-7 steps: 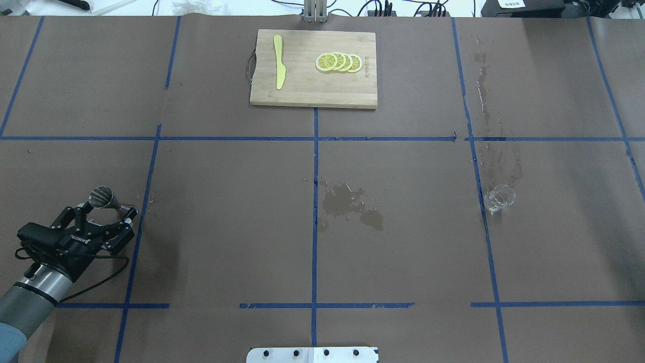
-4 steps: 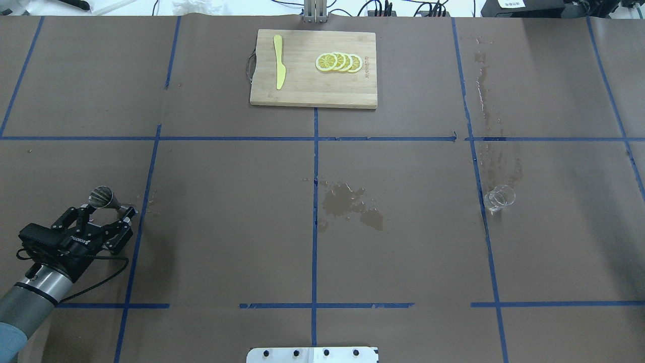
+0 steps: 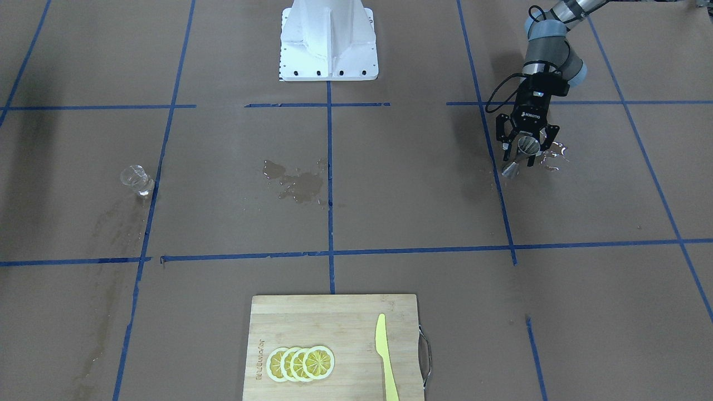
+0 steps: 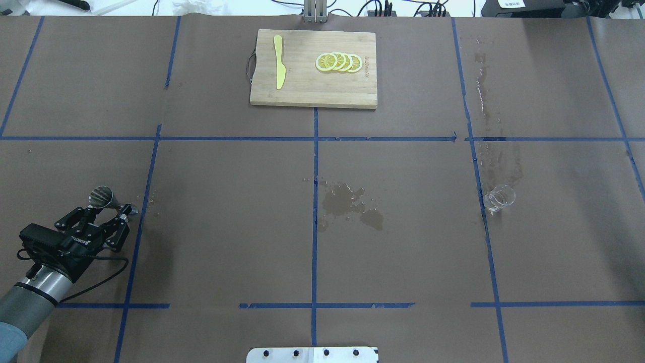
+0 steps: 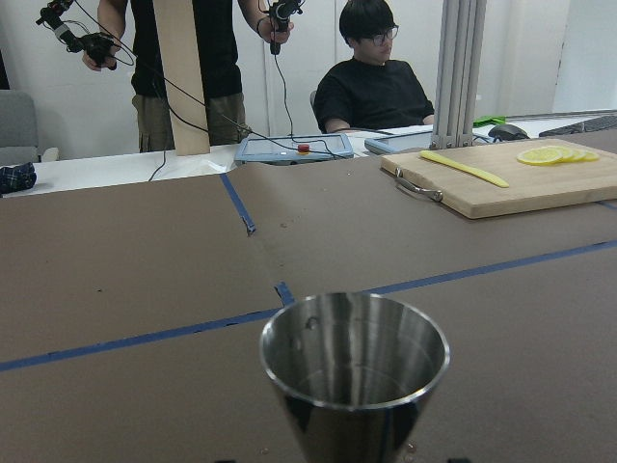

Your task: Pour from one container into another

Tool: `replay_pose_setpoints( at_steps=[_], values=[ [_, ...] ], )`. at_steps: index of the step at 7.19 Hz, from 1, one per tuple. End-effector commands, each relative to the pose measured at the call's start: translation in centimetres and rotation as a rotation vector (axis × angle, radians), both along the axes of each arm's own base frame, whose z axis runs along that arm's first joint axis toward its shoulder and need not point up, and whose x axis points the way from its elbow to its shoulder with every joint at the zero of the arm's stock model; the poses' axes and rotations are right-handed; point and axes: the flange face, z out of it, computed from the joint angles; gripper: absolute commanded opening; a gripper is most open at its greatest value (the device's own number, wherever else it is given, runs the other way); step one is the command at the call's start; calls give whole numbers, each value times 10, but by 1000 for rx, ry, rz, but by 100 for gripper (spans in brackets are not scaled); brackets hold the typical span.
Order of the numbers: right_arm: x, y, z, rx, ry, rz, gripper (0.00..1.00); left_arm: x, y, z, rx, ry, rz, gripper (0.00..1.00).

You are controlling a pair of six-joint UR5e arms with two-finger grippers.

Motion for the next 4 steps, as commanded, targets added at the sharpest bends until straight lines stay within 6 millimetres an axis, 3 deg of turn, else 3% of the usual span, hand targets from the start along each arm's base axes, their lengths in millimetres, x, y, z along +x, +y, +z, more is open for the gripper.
replay_pose_setpoints(
  at_steps=[1,2,3,4],
  values=[
    [0,0,0,0,0,0,100,0,0,0,0,1,0,61],
    [0,0,0,1,0,-1,100,0,0,0,0,1,0,61],
    [0,0,0,1,0,-1,100,0,0,1,0,-2,2,53],
    [0,0,0,1,0,-1,100,0,0,6,-2,-13,-1,25]
  ],
)
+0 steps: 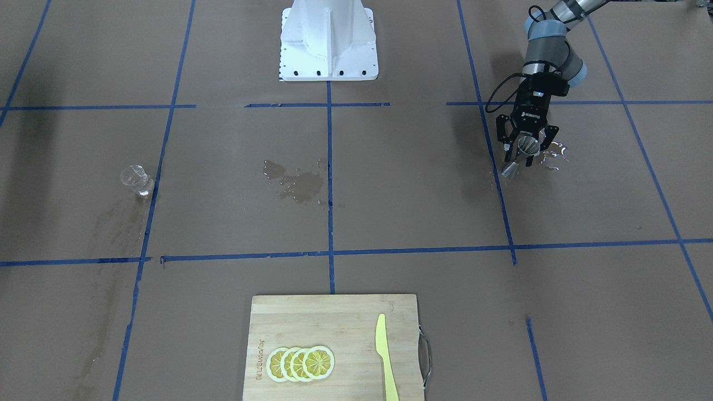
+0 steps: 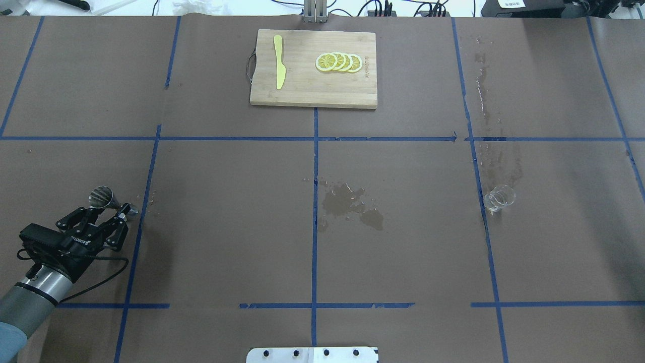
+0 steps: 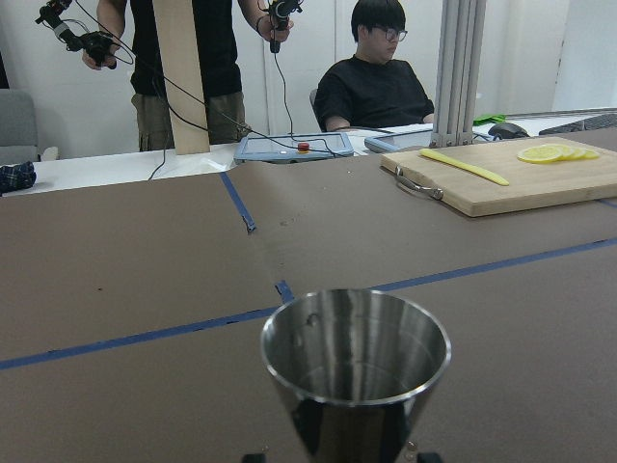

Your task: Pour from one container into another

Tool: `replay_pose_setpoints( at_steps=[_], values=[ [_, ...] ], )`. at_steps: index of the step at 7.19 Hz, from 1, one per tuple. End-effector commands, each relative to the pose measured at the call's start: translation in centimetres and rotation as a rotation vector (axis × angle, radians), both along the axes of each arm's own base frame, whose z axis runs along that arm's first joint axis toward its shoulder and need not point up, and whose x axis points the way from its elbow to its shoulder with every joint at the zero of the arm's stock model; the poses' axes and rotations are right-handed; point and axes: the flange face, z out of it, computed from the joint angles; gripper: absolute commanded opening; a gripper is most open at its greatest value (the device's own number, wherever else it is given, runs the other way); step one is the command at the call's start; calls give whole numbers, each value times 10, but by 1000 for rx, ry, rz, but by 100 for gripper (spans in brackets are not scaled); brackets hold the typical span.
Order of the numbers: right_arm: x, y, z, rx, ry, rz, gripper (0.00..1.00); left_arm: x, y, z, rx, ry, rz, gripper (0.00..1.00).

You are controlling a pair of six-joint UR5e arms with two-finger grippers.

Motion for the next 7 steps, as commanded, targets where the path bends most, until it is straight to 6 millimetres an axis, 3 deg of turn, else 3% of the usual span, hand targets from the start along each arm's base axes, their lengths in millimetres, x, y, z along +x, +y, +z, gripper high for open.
replay_pose_setpoints(
  at_steps=[1,7],
  values=[
    [0,0,0,0,0,0,100,0,0,6,-2,-12,-2,0],
    [1,0,-1,1,-2,2,100,-13,7,-4,18,119,98,0]
  ],
)
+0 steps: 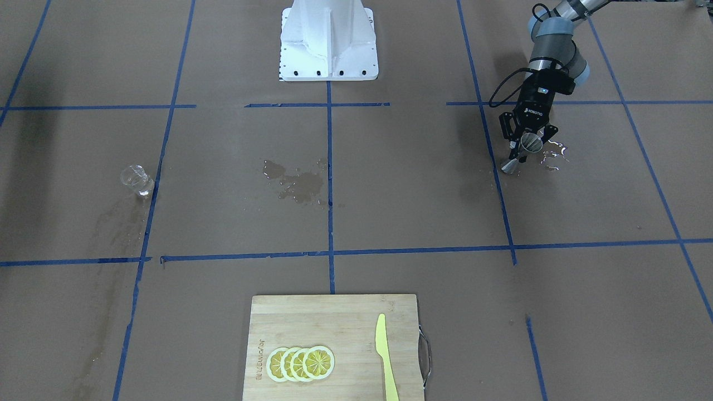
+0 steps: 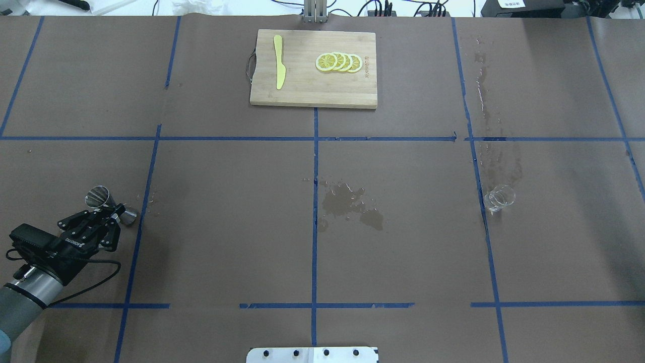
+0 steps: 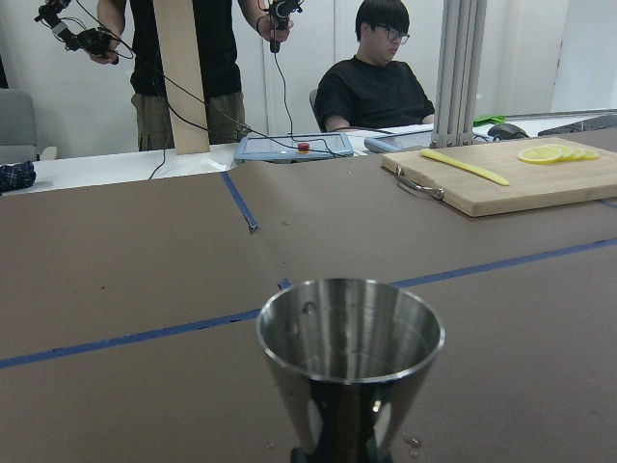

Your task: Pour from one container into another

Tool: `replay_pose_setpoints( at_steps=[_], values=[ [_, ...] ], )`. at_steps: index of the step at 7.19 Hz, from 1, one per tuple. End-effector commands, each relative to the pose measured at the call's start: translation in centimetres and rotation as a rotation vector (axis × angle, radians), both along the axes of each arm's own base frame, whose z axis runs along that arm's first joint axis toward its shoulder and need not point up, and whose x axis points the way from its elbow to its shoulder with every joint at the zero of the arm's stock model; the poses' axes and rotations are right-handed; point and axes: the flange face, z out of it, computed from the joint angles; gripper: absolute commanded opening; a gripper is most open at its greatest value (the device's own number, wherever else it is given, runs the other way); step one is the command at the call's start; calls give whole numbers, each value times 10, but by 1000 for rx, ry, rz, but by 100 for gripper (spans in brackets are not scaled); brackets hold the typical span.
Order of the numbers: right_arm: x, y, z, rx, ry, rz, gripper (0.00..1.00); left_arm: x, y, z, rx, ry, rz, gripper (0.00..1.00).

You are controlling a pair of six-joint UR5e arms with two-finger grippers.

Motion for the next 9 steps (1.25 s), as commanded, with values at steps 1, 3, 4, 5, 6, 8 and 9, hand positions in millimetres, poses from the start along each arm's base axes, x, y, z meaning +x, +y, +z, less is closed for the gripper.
replay_pose_setpoints(
  at_steps=[1,3,4,5,6,8,9],
  values=[
    [0,0,0,0,0,0,100,-2,4,-11,94,-22,58,0],
    [0,0,0,0,1,0,100,-14,7,-19,218,2,49,0],
    [0,0,0,0,1,0,100,-15,7,-20,218,8,48,0],
    [0,0,0,0,1,0,100,-15,7,-19,218,8,48,0],
    [0,-1,-1,2,1,0,100,-16,8,-19,218,6,48,0],
    [0,0,0,0,1,0,100,-16,7,-19,217,8,47,0],
    [0,0,0,0,1,0,100,-16,7,-19,217,8,47,0]
  ],
)
